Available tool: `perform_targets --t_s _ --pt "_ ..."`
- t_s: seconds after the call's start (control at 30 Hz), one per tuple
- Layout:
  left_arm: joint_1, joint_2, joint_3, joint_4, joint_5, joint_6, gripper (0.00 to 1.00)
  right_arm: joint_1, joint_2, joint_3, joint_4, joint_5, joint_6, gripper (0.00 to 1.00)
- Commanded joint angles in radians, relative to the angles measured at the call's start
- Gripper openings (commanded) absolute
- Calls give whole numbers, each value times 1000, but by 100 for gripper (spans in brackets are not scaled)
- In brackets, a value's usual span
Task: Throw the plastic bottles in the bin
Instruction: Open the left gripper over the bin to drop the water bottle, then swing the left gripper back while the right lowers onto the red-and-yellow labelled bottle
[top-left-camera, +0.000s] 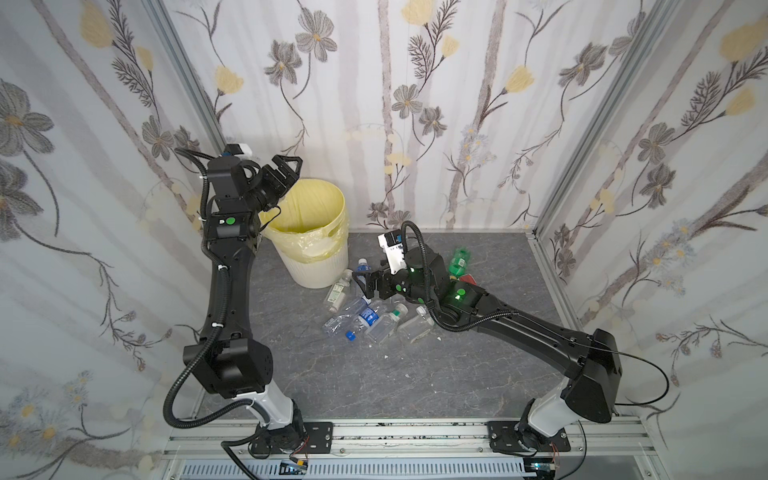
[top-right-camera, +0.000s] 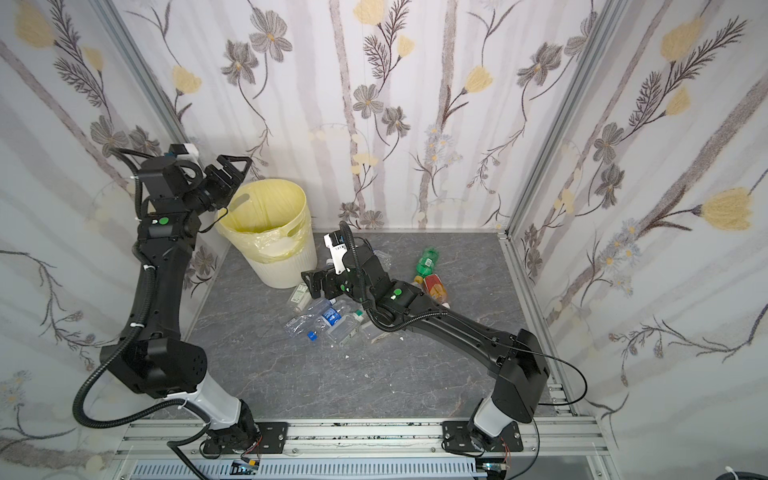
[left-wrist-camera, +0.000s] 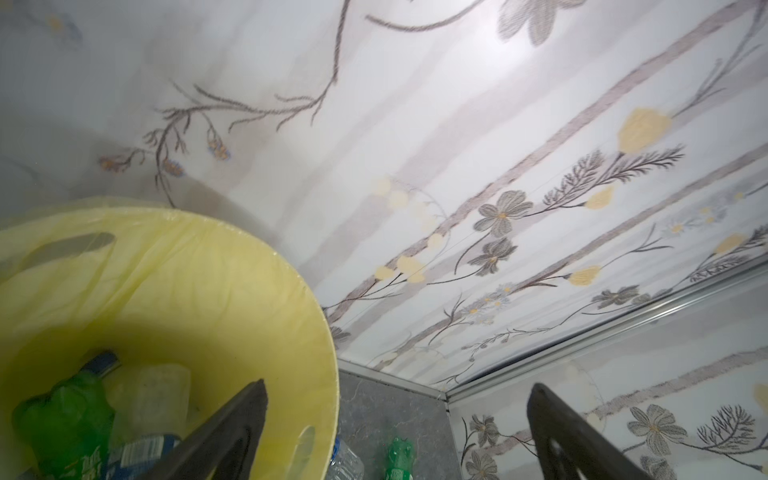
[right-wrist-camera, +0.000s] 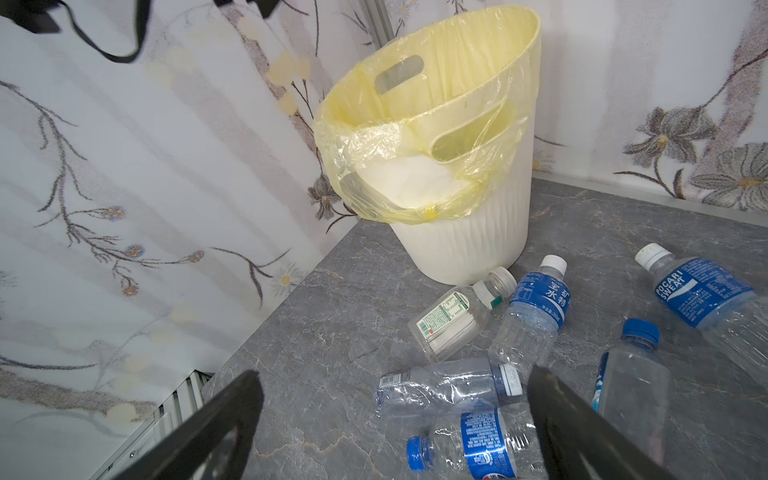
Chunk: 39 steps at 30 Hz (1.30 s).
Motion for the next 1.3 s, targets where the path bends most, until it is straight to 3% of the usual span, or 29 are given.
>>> perform_targets --t_s 0.0,0.4,0.73,0.87,1.0,1.17,1.27 --pt "-30 -32 -54 0 -41 46 100 1 -15 -19 33 30 6 100" --pt "-328 -177 -248 0 -263 193 100 -53 -215 -291 20 237 31 100" --pt "-732 -161 -391 4 -561 345 100 -367 -396 -580 -10 247 29 100" --pt "-874 -108 -406 7 -711 419 100 -503 -381 -610 -44 214 11 100" --pt "-967 -47 -402 17 -782 466 100 -617 -322 -608 -61 147 -18 100" --pt "-1046 33 -389 43 -882 482 100 -697 -204 -561 -87 101 -51 100" --pt "-1061 69 -384 70 -871 464 100 -714 -160 -537 -86 86 -61 100"
